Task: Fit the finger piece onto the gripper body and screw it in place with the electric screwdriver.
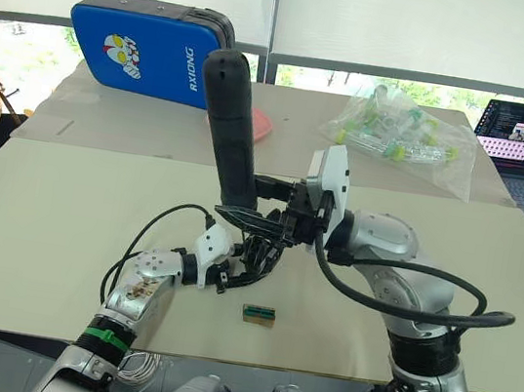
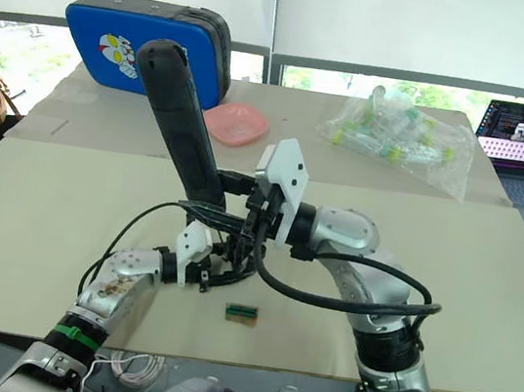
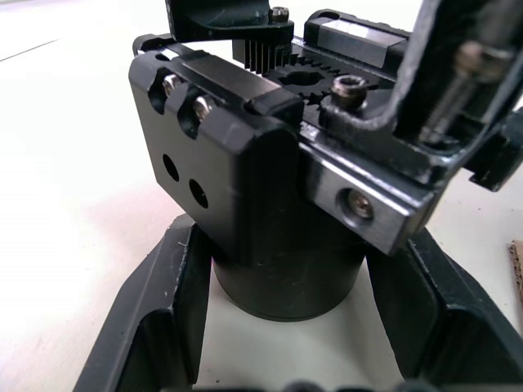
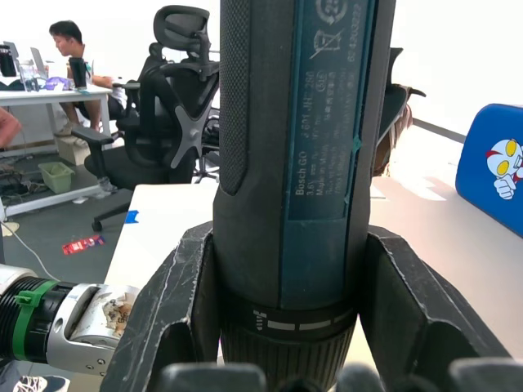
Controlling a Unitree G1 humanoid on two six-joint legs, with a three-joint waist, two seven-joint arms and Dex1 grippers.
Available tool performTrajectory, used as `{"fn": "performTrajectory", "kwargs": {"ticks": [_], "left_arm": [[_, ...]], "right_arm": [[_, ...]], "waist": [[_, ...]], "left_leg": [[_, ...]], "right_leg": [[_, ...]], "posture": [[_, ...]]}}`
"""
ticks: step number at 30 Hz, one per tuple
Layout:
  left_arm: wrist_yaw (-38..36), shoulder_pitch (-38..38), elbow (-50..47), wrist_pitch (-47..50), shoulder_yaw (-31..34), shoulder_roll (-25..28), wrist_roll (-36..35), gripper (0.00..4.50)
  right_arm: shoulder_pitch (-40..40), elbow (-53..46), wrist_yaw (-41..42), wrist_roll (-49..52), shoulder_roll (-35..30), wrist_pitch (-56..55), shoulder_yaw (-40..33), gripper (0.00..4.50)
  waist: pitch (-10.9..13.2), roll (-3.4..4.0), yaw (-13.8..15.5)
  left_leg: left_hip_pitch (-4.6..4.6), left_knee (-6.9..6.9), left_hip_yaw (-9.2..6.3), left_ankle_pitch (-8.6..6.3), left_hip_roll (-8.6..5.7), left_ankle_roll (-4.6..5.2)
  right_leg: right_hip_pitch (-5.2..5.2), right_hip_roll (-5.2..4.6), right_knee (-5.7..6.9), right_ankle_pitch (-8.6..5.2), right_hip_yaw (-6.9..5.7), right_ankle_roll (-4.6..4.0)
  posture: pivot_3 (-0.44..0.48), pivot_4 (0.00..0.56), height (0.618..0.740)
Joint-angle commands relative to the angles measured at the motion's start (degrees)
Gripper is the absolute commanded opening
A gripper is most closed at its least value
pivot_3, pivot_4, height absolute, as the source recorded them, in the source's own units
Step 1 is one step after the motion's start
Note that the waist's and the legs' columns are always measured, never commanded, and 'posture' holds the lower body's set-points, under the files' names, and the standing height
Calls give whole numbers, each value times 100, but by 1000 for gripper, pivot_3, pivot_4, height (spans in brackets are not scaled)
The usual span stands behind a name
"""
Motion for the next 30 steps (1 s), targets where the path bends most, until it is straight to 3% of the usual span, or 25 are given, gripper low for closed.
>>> {"fn": "performTrajectory", "kwargs": {"ticks": [1,30], "left_arm": [[8,155,230,272,-142,53,109,2278],[-5,167,175,333,-137,88,95,2278]], "right_arm": [[-12,-212,-50,153,74,-146,-141,1945],[425,270,-84,-115,80,-695,-43,1945]], "waist": [[0,0,-1],[-7,2,-20]], "left_leg": [[0,0,0,0,0,0],[8,0,0,0,0,0]], "right_leg": [[0,0,0,0,0,0],[6,0,2,0,0,1]], "posture": [[0,150,740],[0,150,740]]}}
